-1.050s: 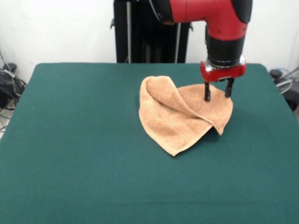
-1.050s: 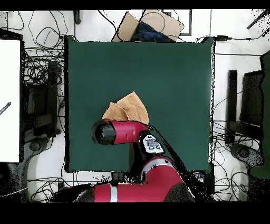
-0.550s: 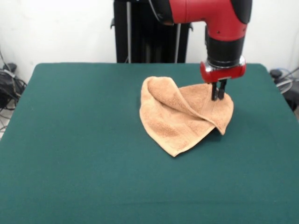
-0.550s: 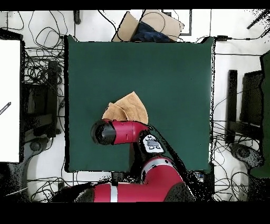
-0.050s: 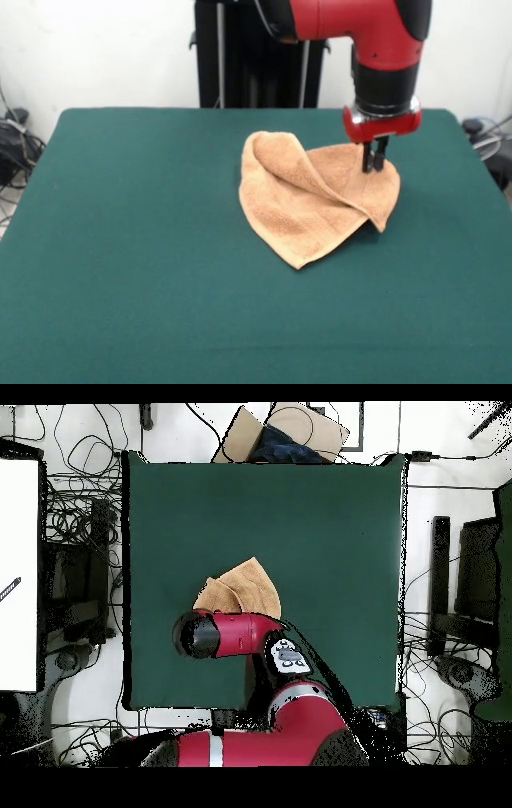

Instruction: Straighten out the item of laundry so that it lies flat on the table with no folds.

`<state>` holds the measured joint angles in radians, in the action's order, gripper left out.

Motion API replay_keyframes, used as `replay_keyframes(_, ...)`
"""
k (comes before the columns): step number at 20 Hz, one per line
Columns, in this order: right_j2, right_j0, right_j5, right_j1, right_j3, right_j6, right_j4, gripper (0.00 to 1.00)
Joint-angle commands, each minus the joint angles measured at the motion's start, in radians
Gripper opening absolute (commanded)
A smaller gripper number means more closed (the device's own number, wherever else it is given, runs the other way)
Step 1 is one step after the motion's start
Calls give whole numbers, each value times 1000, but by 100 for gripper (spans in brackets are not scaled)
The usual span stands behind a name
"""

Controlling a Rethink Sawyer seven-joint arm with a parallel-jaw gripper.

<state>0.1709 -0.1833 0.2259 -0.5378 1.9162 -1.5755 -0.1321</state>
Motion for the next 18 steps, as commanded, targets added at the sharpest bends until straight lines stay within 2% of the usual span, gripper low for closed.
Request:
replay_keyframes(1,7,-5,-62,43,-60,-138,-14,100)
replay_keyframes(12,-35,21,-68,80,-54,-153,-19,100)
replay_keyframes(18,-6,-6,-137,227,-106,-139,-25,100)
